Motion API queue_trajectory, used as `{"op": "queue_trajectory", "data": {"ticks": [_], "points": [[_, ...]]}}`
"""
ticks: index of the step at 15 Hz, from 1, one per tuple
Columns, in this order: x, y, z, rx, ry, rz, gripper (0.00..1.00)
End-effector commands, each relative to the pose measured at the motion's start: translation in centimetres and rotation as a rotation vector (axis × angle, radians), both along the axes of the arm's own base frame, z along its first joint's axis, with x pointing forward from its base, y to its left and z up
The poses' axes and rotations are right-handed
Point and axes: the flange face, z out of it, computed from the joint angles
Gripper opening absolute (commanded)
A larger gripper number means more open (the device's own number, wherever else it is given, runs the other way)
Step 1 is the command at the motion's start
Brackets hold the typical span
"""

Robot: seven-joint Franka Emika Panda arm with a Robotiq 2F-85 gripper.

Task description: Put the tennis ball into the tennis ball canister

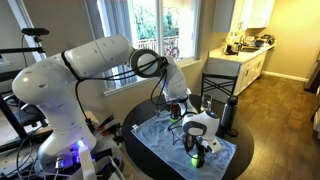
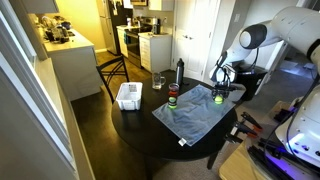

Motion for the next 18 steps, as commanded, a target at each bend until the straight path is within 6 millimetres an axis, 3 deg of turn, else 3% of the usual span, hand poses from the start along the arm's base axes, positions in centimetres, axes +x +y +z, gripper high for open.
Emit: {"op": "queue_trajectory", "data": {"ticks": [1,6,10,18], "points": [[-0.1,-0.5,0.2,-0.006,-0.028,0.017,0.44],[0.4,-0.8,2.0,-0.01,-0.059,0.028,0.42],[3.2,-0.4,4.9,-0.045,-0.153,0.079,0.42],[11.1,5.6,11.3,-0.045,-0.371,0.197,0.42]]}}
